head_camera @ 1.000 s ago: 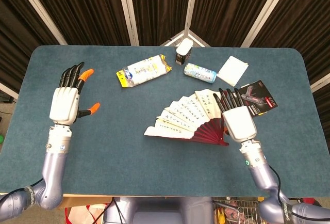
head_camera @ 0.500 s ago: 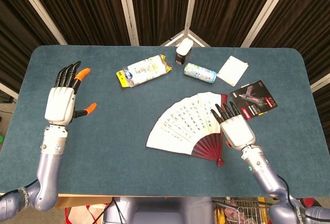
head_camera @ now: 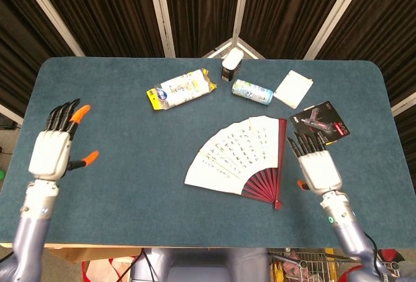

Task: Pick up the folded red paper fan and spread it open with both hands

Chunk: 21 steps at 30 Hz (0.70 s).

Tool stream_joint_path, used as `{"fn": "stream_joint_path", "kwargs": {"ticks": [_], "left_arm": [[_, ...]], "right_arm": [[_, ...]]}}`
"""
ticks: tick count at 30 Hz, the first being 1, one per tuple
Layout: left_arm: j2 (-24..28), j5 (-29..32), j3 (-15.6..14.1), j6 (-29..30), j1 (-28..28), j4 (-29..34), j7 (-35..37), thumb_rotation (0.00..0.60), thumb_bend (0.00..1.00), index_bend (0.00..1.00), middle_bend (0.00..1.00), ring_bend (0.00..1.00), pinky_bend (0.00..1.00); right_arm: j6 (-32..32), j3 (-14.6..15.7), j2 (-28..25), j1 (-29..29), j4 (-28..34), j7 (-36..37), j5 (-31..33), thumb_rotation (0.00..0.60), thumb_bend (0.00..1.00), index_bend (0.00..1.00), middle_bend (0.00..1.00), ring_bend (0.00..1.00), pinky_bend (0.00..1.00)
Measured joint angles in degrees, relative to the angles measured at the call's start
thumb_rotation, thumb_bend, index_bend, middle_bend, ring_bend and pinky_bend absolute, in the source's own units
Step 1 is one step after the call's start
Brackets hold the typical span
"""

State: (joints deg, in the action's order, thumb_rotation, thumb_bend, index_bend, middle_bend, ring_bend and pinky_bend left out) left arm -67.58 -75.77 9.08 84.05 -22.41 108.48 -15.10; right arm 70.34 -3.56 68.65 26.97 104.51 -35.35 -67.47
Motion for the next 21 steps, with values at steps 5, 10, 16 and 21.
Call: {"fn": "stream_joint_path", "kwargs": {"ticks": [5,10,16,21], "left_arm": [[4.62,-5.24,-4.91,2.45,4.88,0.75,3.46,0.6,0.02,0.07,0.0,0.0,0.0],[7.46,-9.77,-9.62,5.42,9.95,0.66,7.86,0.6,0.0,0.06,0.0,0.0,0.0],[8.88,-14.45,-14.58,9.55,15.98,-3.29,12.07,0.6,0.0,0.05,0.0,0.0,0.0],[7.81,-15.88,-15.76,12.53,19.09,-9.65,15.22,0.6,0.0,0.0,0.0,0.0,0.0]], "right_arm": [[3.26,1.25,-0.93,-3.95,1.05,6.03,-1.23,0.6,0.04,0.0,0.0,0.0,0.0],[6.96,3.16,-3.23,-8.79,4.17,12.02,-2.89,0.6,0.04,0.0,0.0,0.0,0.0],[11.77,7.05,-5.63,-14.24,5.89,15.62,-8.14,0.6,0.04,0.0,0.0,0.0,0.0],[17.12,9.65,-6.06,-18.4,3.23,18.64,-15.75,0.6,0.04,0.0,0.0,0.0,0.0]]}}
